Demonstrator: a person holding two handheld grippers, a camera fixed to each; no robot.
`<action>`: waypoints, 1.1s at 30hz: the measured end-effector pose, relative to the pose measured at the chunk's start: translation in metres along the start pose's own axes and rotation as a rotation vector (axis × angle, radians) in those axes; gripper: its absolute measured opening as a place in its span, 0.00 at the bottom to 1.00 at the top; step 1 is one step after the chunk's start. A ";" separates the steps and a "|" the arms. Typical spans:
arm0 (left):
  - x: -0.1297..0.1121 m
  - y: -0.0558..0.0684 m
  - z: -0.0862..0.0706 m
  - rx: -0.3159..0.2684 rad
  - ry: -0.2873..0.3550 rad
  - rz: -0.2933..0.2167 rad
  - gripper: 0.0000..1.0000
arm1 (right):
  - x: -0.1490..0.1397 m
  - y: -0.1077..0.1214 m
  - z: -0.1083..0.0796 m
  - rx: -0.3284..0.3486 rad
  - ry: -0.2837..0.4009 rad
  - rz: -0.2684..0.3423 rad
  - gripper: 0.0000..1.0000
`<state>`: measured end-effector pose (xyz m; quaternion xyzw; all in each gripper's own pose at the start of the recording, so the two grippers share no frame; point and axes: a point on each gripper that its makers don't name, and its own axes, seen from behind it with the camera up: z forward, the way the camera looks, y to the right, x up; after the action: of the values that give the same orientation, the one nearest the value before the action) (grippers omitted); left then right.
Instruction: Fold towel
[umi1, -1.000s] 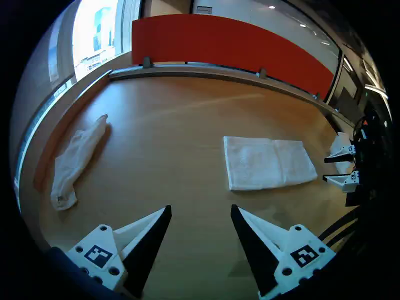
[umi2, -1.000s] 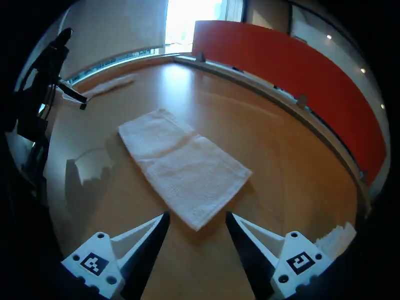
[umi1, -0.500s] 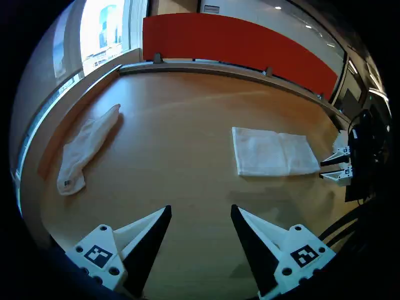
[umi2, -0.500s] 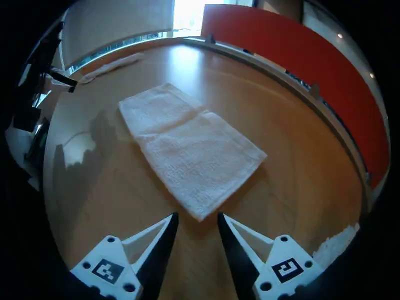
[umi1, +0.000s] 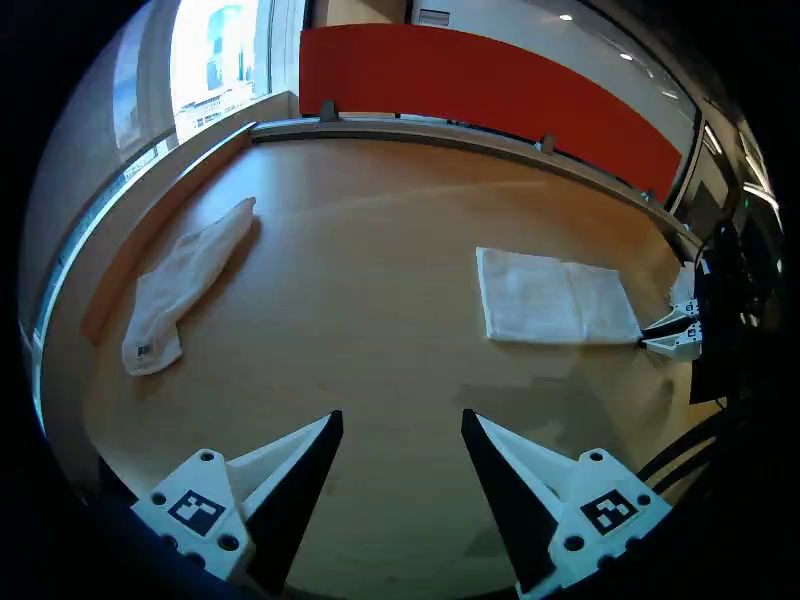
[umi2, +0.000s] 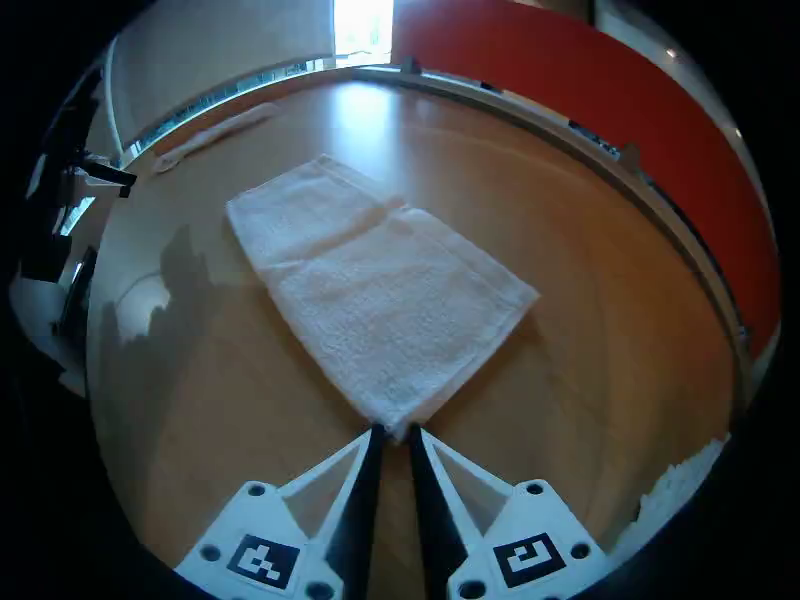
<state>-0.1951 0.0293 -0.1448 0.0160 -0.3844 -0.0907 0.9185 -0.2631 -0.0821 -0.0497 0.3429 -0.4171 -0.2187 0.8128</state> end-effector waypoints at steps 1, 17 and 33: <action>0.000 -0.001 0.000 0.001 0.000 -0.001 0.88 | 0.001 0.000 0.000 -0.004 0.003 -0.001 0.12; 0.001 0.001 -0.002 -0.001 0.001 -0.001 0.88 | 0.032 0.005 -0.018 -0.056 0.079 -0.033 0.03; 0.012 -0.001 -0.006 -0.004 0.027 -0.007 0.88 | 0.114 0.009 -0.053 -0.085 0.193 -0.150 0.03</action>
<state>-0.1824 0.0263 -0.1410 0.0166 -0.3718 -0.0944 0.9233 -0.1555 -0.1294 -0.0047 0.3580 -0.3005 -0.2622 0.8443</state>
